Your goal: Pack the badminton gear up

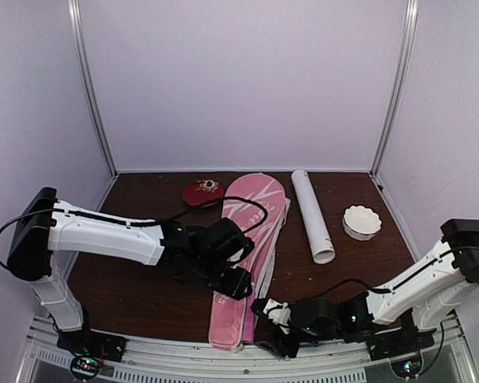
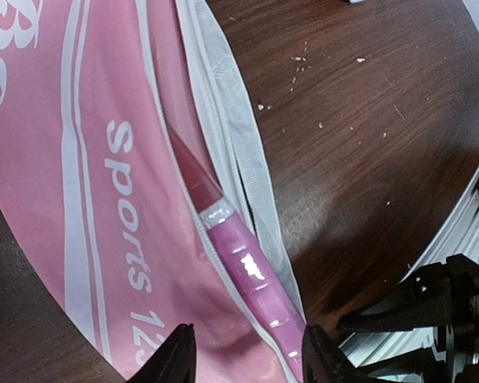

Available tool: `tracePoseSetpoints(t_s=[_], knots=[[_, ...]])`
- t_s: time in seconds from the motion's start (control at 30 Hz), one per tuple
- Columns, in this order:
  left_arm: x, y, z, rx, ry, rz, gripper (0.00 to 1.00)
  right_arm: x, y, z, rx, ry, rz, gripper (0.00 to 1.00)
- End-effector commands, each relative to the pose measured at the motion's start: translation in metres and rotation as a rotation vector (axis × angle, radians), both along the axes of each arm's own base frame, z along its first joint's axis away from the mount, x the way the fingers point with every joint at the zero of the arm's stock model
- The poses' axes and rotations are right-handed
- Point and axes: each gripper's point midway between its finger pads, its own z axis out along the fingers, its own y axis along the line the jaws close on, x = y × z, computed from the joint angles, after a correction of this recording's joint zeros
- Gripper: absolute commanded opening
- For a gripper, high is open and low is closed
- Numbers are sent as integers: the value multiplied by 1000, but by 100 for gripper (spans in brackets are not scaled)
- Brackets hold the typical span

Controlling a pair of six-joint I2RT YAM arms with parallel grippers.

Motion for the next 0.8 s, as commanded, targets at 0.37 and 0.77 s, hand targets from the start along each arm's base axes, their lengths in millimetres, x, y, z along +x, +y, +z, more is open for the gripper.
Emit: tracePoseSetpoints(t_s=[0.37, 0.77], knots=[[-6, 1, -17, 147, 11, 40, 43, -10, 17, -5, -109, -136, 21, 54], [-6, -2, -24, 167, 24, 33, 16, 11, 16, -1, -149, -210, -72, 37]])
